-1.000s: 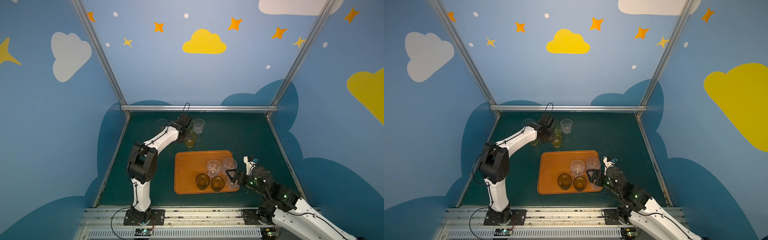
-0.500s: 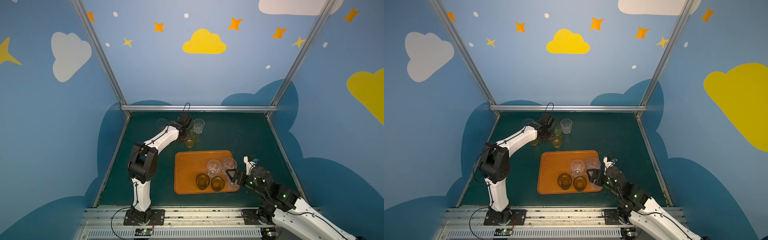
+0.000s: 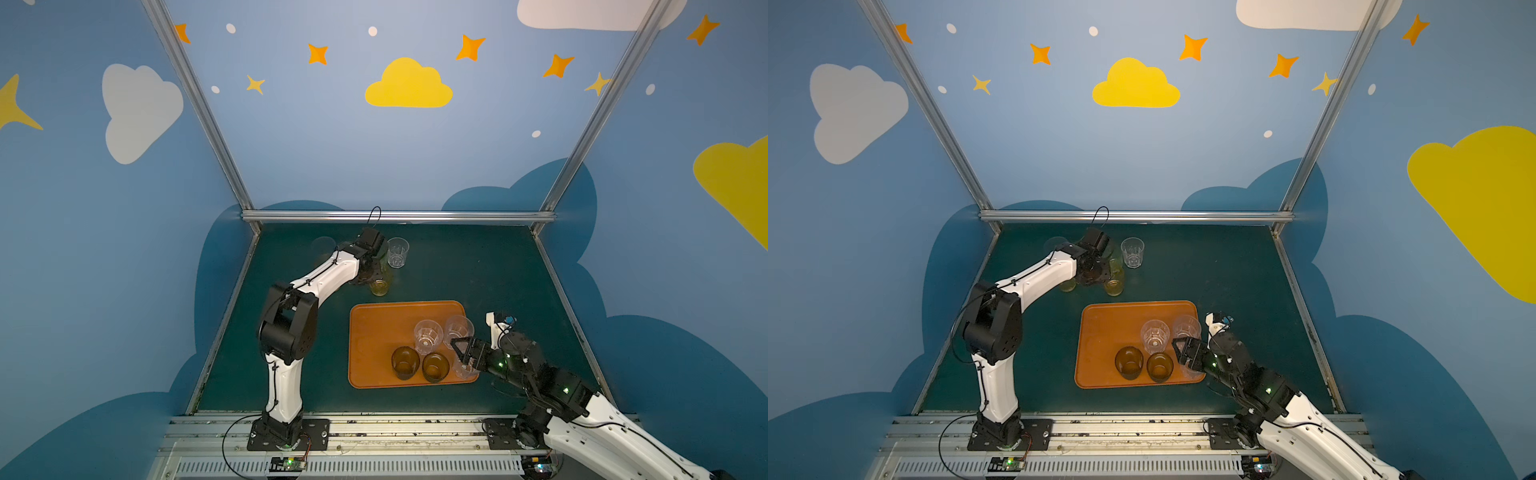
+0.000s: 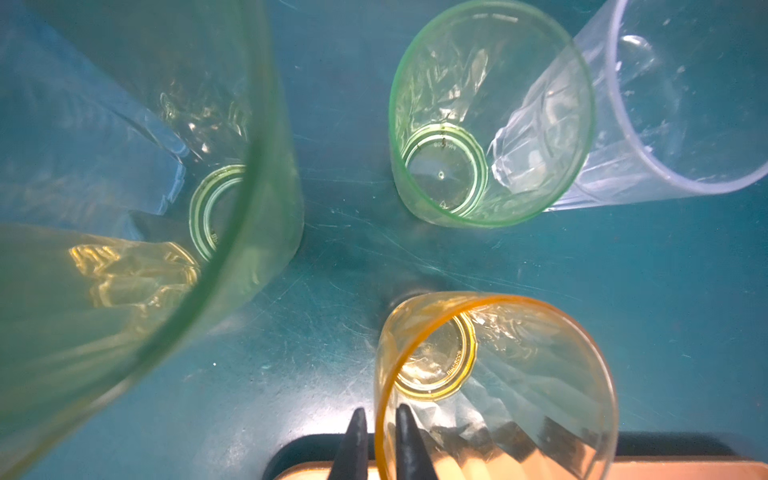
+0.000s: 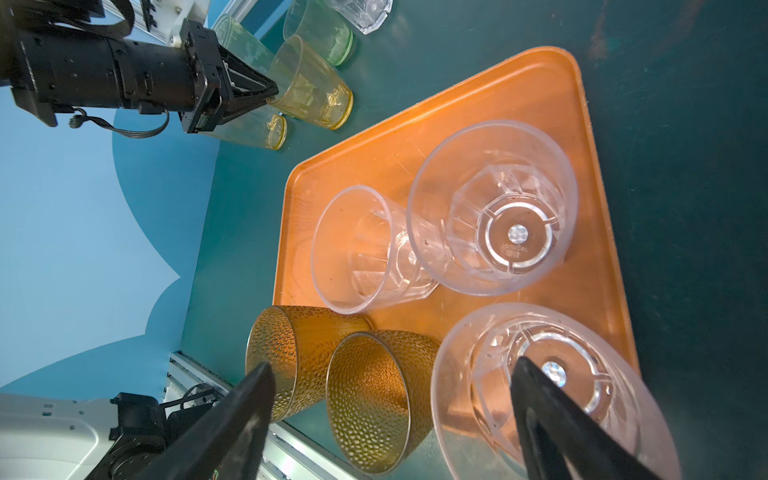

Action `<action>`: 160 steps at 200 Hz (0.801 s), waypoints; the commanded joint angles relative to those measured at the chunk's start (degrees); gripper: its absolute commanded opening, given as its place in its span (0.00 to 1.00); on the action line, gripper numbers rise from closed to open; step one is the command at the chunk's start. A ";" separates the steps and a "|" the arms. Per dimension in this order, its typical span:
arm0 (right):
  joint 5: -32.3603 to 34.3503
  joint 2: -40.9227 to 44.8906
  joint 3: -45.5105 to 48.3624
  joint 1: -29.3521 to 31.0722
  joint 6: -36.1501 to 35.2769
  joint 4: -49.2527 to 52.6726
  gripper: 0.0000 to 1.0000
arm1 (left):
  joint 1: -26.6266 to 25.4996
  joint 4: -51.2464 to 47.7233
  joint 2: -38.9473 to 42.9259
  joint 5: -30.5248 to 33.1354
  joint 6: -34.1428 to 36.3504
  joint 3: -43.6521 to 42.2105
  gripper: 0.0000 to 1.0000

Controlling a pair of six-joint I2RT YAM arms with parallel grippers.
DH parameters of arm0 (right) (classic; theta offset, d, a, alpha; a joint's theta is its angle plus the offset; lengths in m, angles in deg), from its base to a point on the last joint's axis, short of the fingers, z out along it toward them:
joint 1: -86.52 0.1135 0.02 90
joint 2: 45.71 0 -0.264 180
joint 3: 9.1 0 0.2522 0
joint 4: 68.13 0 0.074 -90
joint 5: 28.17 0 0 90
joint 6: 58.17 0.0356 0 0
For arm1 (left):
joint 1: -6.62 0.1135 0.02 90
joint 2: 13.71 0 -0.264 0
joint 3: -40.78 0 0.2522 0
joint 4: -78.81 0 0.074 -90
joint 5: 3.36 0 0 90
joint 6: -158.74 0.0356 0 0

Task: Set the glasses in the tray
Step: 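Lower the open left gripper around the amber glass rim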

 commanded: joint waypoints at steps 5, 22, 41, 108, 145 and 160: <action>0.78 -0.04 0.73 -0.27 0.14 -1.18 0.87 | 0.38 -1.86 -0.75 0.64 0.69 1.42 0.13; 0.79 0.26 0.73 -0.28 0.10 -1.07 0.87 | 0.34 -1.93 -0.55 0.16 0.61 1.44 0.12; 1.05 0.54 0.82 -0.26 0.24 -0.92 0.87 | 0.35 -2.12 -0.12 -0.07 0.61 1.40 0.12; 0.65 1.21 0.79 -0.31 0.40 -0.57 0.87 | 0.34 -1.51 1.77 -0.72 0.40 -0.49 0.05; 0.07 1.21 0.75 -0.29 0.58 -0.57 0.87 | 0.33 -1.07 2.35 -1.47 0.01 -1.60 0.04; 0.27 1.29 1.00 -0.31 0.67 -0.57 0.87 | 0.21 -1.07 2.59 -1.48 -0.01 -1.80 0.04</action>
